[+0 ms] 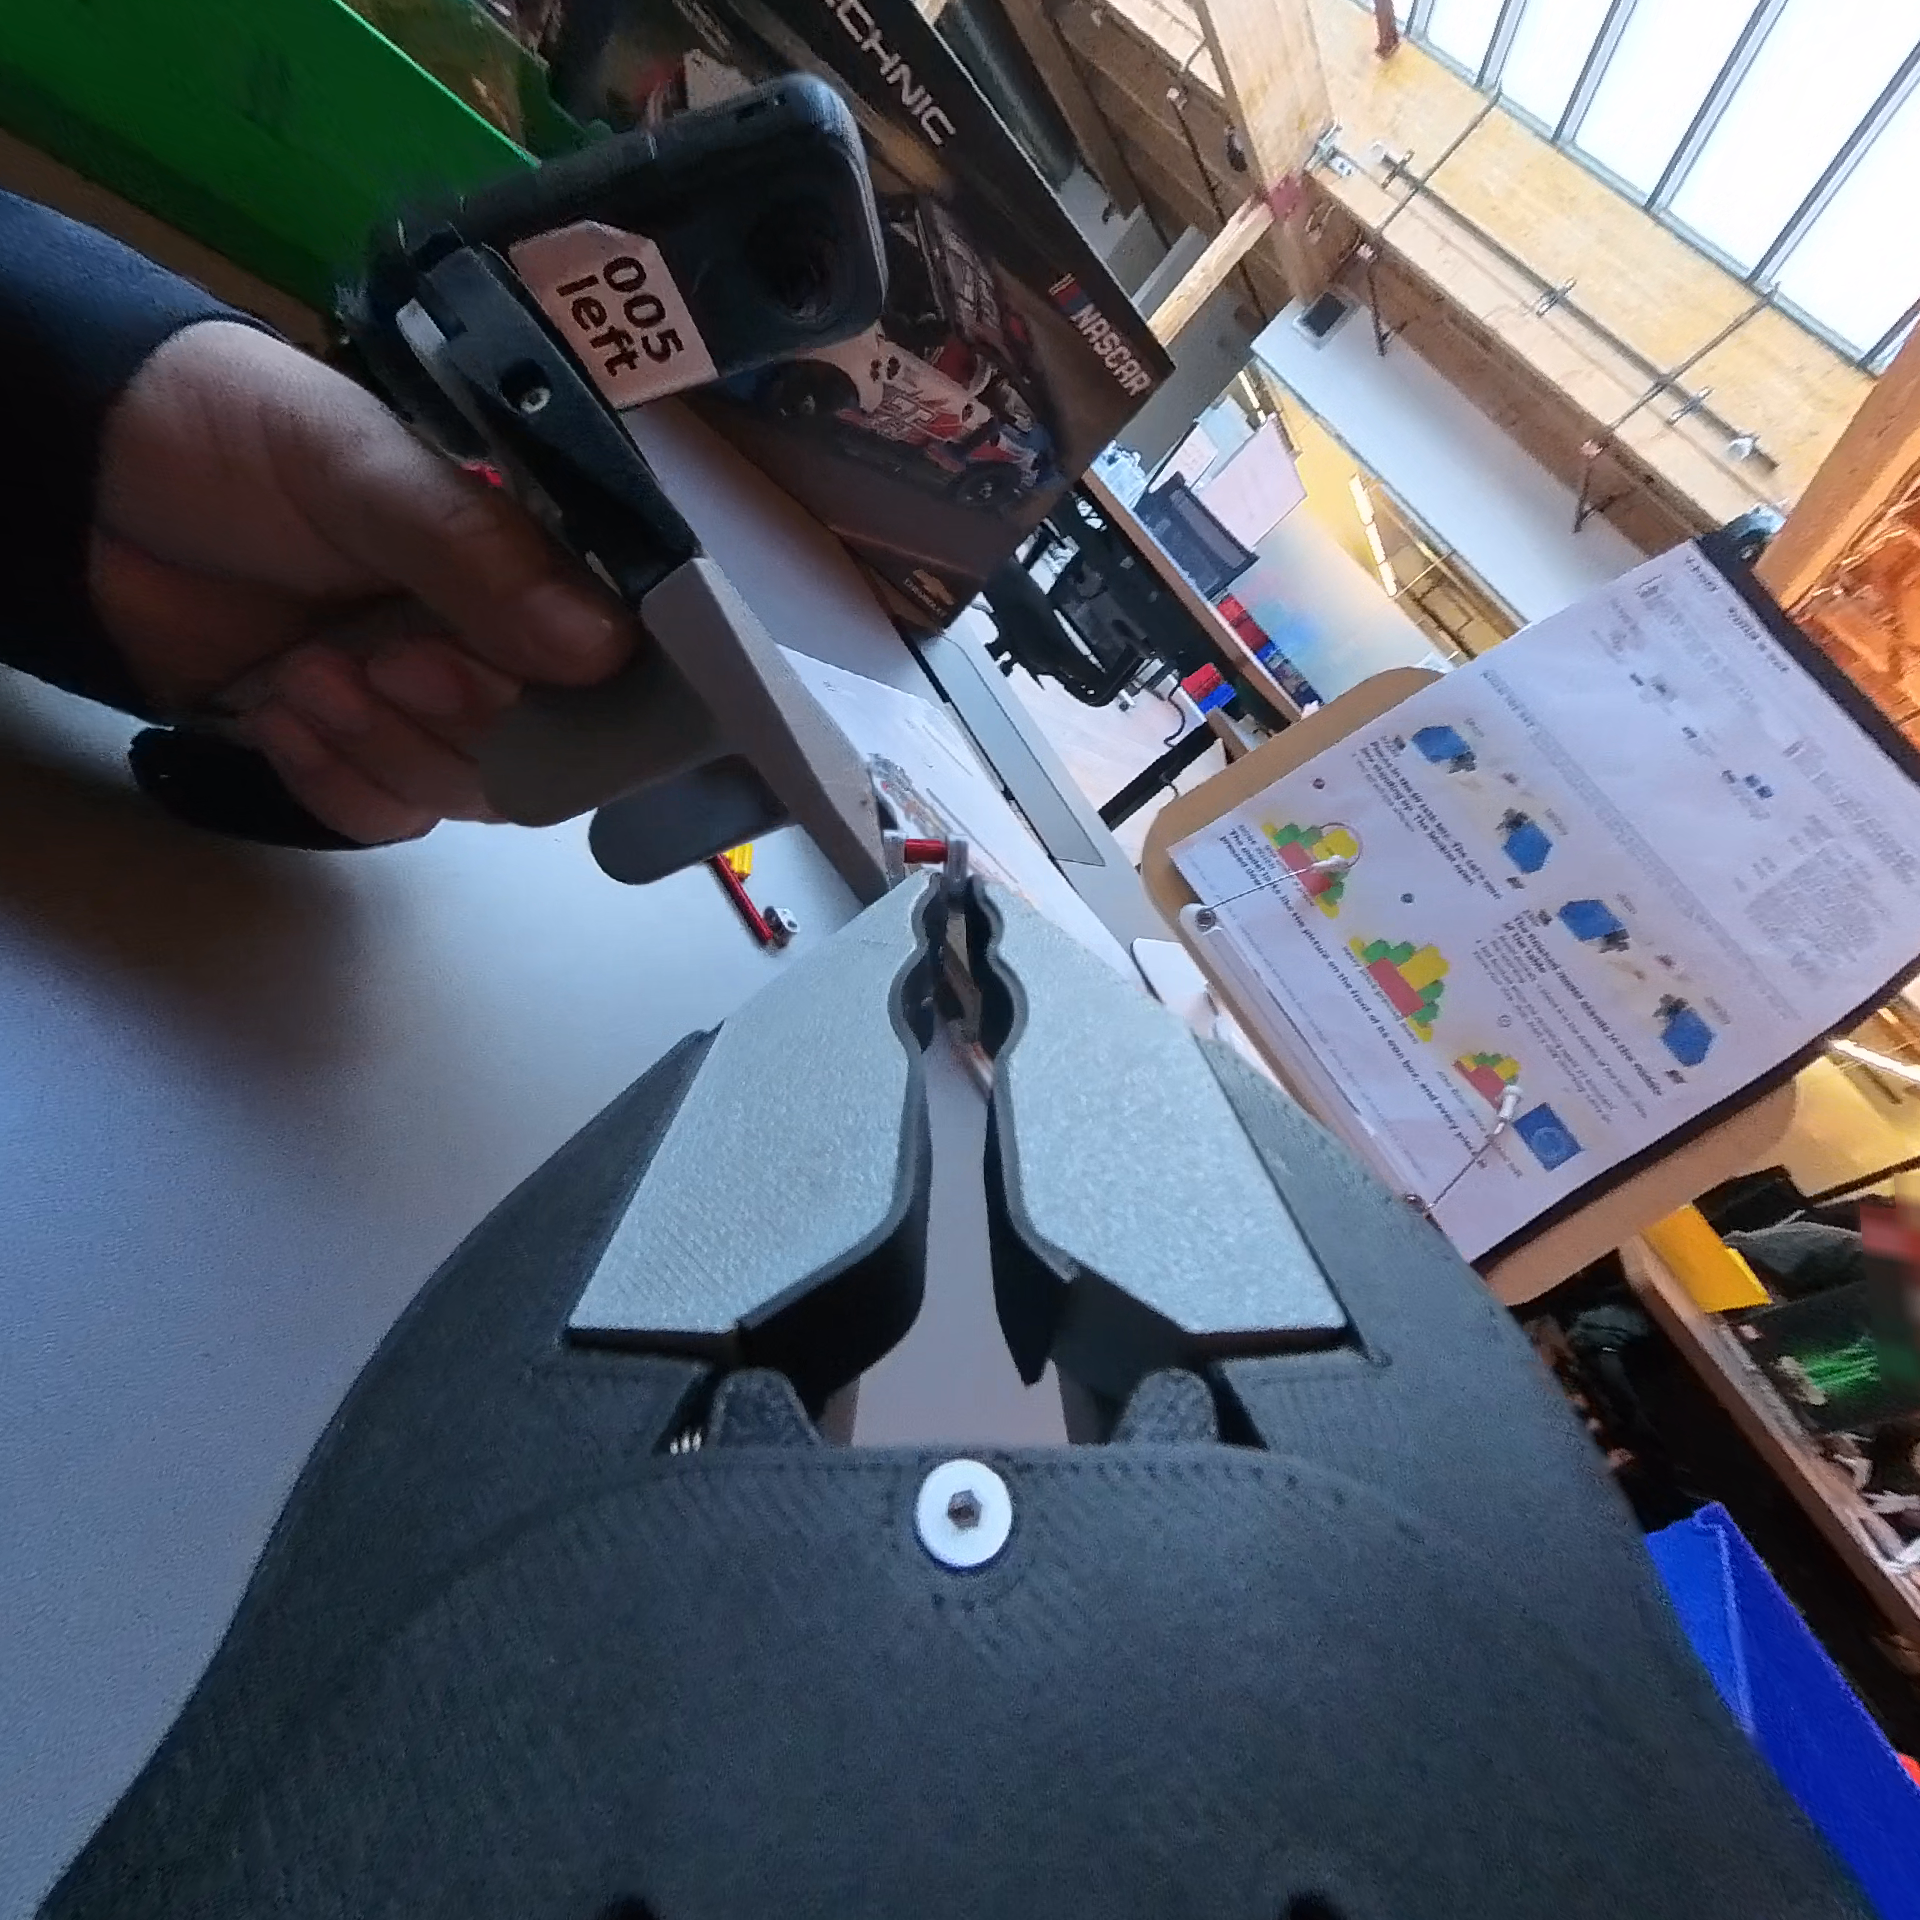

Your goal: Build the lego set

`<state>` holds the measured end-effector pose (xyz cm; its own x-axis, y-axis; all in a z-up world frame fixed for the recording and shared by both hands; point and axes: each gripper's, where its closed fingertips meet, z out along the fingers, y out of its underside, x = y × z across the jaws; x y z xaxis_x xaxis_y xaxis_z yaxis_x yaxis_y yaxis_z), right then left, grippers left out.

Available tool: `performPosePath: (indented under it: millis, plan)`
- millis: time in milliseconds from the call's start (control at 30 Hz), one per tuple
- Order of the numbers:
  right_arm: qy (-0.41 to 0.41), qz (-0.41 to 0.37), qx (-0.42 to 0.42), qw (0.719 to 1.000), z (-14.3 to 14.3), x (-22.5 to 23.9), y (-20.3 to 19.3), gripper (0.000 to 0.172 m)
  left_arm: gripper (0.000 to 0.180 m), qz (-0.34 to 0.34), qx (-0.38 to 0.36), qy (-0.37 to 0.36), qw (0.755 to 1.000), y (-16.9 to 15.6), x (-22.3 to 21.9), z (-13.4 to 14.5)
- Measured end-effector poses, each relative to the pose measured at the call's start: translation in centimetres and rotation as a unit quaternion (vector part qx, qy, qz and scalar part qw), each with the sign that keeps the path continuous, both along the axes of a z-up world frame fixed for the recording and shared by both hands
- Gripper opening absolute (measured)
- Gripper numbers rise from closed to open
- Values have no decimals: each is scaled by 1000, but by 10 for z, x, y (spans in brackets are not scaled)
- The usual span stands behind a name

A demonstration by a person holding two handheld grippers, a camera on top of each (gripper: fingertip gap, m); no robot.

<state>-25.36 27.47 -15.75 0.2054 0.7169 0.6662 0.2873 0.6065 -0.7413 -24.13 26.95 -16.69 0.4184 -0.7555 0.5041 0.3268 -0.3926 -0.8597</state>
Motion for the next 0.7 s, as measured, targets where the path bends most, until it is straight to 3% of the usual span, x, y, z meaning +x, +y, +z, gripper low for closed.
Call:
performPosePath:
  millis: [133,433,700]
  plan:
    - [7,-4,-8,1000,1,-1,-1,0,28,-29,-21,-46,998,-3,5,6]
    - [35,9,-6,999,10,1,-6,1,8,4,17,-29,999,-1,-4,10]
    - [44,34,-17,998,13,3,-13,0,8,-24,19,-46,998,-6,-1,13]
